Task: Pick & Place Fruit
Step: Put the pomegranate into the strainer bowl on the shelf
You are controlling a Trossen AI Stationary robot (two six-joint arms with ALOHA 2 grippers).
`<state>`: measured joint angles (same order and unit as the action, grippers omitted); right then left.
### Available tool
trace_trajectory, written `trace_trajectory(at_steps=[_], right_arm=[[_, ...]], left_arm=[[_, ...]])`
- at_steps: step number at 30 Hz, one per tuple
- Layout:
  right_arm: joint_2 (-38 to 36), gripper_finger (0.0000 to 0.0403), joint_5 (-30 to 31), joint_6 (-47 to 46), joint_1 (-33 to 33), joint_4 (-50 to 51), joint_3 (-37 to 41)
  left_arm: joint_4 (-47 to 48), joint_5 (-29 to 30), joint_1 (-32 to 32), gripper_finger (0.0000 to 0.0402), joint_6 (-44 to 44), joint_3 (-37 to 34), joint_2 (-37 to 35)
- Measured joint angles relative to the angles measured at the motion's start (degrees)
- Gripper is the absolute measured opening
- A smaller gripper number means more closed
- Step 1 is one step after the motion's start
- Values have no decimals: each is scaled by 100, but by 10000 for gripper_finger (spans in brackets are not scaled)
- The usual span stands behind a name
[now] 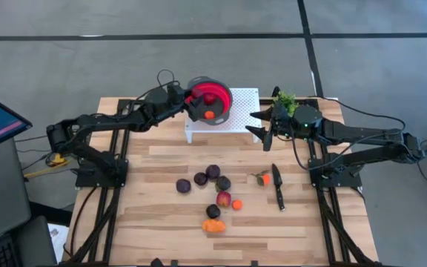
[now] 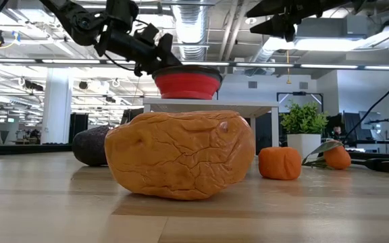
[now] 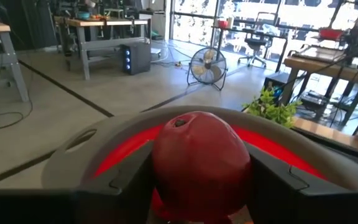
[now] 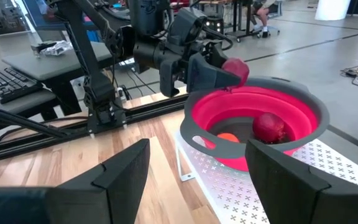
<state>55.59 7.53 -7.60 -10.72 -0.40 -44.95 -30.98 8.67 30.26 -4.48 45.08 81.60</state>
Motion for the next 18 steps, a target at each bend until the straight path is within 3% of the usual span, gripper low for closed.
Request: trace_trajectory(at_steps=[13, 18], right_arm=[[0, 260, 1, 1, 0, 0, -1], [0, 260, 0, 0, 0, 0, 0]], left_arm=[[15, 2, -61, 204, 165, 0, 0], [13, 2, -61, 228, 168, 0, 0]])
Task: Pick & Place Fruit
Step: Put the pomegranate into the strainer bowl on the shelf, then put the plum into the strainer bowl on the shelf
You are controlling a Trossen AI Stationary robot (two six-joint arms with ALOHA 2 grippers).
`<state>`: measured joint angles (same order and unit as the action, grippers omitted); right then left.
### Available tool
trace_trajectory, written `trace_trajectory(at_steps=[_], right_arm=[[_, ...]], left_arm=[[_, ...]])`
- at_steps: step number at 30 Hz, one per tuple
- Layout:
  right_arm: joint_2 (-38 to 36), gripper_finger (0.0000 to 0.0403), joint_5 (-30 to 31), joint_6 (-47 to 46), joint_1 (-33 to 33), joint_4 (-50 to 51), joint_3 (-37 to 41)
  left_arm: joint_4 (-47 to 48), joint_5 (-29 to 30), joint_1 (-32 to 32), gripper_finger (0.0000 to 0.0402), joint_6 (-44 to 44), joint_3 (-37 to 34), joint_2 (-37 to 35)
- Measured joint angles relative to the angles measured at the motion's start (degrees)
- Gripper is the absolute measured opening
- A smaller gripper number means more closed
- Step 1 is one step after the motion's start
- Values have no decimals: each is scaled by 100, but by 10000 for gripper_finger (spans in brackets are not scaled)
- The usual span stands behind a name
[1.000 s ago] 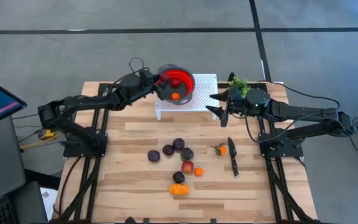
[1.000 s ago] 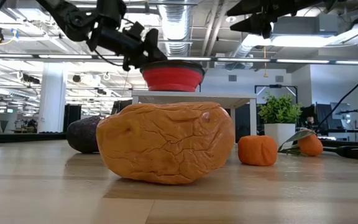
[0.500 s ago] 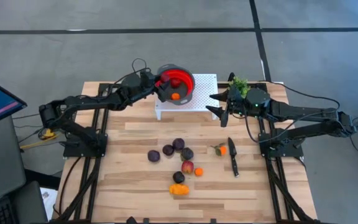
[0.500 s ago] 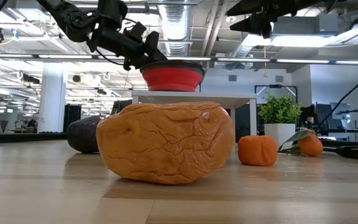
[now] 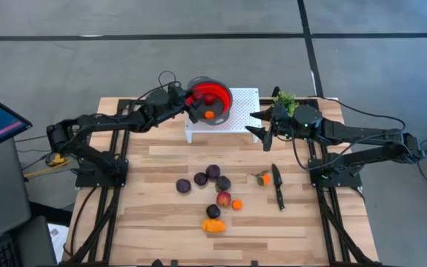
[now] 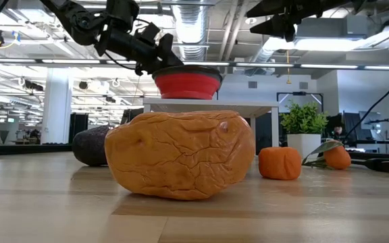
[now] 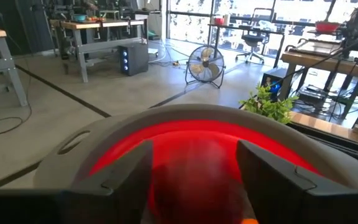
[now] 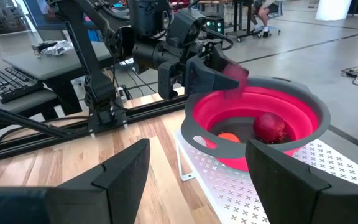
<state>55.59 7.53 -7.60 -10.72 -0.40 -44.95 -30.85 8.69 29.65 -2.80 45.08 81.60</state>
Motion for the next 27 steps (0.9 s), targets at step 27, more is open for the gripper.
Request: trace_trajectory(at_steps=[27], right_arm=[[2, 260, 0, 0, 0, 0, 0]], left_arm=[[-26, -217, -1398, 273, -49, 2, -1537]])
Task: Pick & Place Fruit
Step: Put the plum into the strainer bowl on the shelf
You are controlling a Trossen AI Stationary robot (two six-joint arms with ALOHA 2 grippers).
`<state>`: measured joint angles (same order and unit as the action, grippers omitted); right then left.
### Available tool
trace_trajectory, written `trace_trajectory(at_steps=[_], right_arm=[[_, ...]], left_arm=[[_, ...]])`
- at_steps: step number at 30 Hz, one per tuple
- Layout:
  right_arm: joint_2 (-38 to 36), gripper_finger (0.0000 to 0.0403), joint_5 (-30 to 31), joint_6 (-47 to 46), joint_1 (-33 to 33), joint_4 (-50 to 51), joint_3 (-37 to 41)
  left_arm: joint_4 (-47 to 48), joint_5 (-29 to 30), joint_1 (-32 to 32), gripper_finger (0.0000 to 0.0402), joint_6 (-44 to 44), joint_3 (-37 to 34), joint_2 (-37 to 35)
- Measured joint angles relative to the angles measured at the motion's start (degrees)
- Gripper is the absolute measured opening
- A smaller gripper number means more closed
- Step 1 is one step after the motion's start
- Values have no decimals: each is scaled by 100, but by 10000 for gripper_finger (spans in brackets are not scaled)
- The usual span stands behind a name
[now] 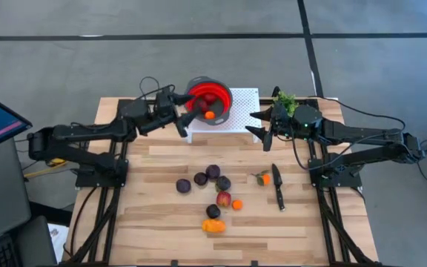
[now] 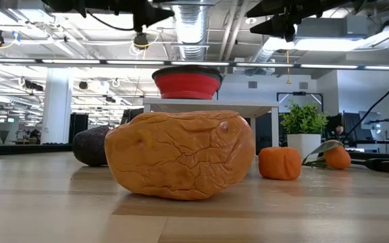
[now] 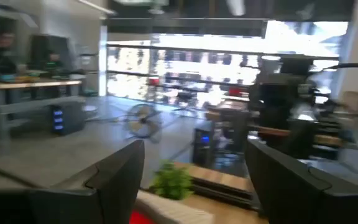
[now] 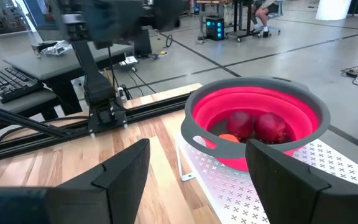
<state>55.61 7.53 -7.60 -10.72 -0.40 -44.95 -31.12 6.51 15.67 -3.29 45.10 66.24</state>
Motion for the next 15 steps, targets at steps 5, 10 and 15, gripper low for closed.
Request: trace_trajectory(at_steps=[5, 10, 15], right_arm=[[-2, 260, 0, 0, 24, 2, 0], [0, 260, 0, -6, 24, 2, 0], [0, 260, 0, -4, 20, 2, 0]], left_arm=[[187, -301, -535, 273, 1, 0, -28], [809, -349, -1098, 273, -13, 0, -26], [1334, -320, -1545, 273, -13, 0, -26]])
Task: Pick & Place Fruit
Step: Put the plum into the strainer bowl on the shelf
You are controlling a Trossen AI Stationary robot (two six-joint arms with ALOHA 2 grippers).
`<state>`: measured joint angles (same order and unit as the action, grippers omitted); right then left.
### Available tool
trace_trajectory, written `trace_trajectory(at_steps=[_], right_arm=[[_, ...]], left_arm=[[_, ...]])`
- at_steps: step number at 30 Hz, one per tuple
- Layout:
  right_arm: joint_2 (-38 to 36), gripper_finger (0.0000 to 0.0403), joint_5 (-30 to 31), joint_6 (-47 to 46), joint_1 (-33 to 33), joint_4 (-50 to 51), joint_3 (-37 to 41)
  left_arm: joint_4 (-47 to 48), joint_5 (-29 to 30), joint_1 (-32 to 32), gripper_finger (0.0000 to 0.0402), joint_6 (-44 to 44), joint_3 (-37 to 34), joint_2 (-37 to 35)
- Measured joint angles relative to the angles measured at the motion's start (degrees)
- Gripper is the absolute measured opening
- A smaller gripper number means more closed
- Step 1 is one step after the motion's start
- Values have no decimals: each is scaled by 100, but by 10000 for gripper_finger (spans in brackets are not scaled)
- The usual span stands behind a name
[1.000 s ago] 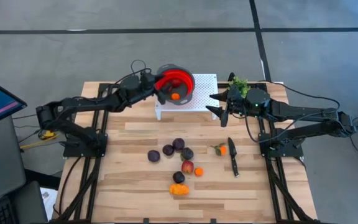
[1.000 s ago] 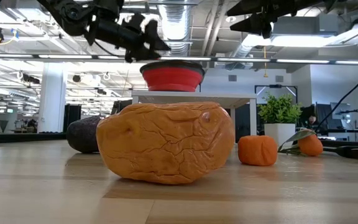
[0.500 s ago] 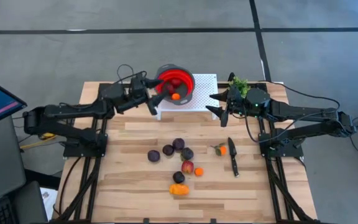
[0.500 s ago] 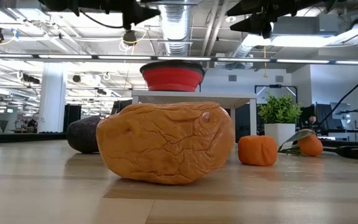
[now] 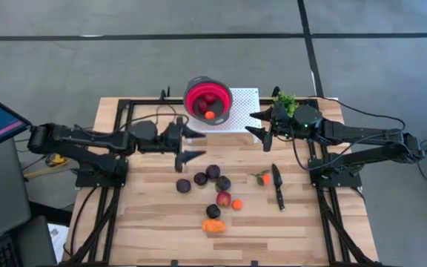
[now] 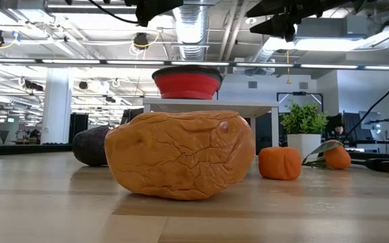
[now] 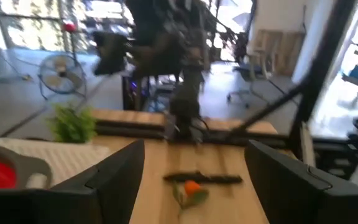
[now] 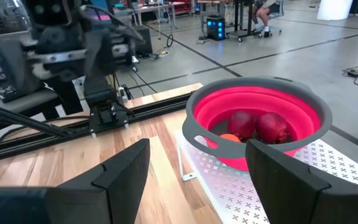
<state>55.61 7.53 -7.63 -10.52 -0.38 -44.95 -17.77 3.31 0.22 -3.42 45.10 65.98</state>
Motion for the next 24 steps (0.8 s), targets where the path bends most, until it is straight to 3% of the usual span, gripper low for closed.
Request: trace_trajectory(at_steps=[15, 24], right_arm=[[-290, 260, -4, 49, -62, 54, 0], [-845, 260, -2, 50, -286, 586, 0]], left_arm=[[950, 98, -151, 273, -587, 113, 27], [908, 99, 212, 273, 210, 929, 323]])
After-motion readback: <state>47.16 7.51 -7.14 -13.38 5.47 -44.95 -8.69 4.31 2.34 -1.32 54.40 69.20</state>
